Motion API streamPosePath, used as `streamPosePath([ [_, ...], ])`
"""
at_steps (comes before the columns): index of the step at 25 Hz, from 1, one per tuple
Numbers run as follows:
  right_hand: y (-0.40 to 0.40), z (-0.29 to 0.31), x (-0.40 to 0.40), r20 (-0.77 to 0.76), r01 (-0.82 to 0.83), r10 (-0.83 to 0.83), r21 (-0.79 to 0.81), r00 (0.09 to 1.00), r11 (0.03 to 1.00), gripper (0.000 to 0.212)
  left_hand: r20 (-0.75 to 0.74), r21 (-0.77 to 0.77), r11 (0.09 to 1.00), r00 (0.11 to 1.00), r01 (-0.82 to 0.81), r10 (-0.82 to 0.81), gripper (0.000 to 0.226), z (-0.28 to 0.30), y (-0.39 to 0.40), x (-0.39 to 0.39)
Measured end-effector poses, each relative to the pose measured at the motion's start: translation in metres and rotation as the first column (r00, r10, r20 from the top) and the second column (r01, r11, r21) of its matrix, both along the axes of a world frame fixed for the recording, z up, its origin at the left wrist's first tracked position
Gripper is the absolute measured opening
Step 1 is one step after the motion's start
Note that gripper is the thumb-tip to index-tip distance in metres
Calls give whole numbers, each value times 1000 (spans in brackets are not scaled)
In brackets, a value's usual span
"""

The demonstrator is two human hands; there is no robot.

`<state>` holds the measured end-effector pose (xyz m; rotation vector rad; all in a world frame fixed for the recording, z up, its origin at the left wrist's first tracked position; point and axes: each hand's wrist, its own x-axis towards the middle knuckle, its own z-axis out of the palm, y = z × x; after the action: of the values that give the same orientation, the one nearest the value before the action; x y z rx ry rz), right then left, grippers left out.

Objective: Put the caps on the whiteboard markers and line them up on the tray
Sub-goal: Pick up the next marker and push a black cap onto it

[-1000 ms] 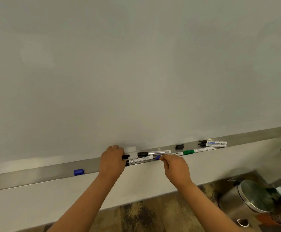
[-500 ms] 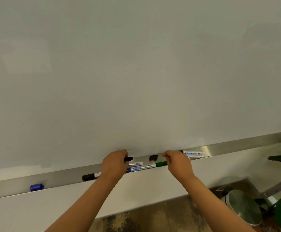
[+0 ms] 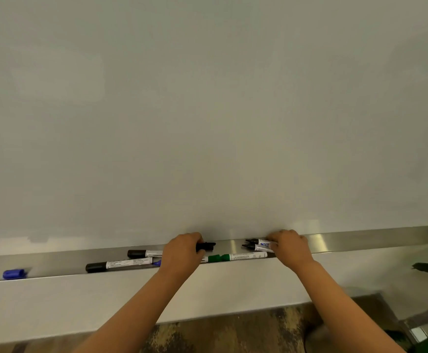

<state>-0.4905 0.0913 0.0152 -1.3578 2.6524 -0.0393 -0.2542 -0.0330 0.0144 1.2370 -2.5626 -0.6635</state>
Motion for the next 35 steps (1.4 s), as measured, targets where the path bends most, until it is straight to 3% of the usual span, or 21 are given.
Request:
streamPosePath([
  [5,-3,-3,-5,28,-62,61,47,998,997,27,19,21,1000,1000,-24,23,20,0,0,-3],
  [9,1,-8,-2,47,-46,48,-44,998,998,19,12,20,999,999,-42,42,21,-2,2,-1],
  [16,15,-4,15,-101,-155,129,-311,986,938,8,-46,48,998,998,-40,42,18,-1,0,13],
  [19,10,12,53,9,-192,223,-473,975,860,9,-71,52,998,997,-39,42,16,2,-4,27],
  [23,-7,16,109,65,-299,359,-429,931,853,7,-103,71,996,993,-48,55,15,11,-13,46],
  [35,-42,15,165,-5,-355,378,-354,926,865,10,-62,3,1000,998,-31,31,17,24,-26,96],
])
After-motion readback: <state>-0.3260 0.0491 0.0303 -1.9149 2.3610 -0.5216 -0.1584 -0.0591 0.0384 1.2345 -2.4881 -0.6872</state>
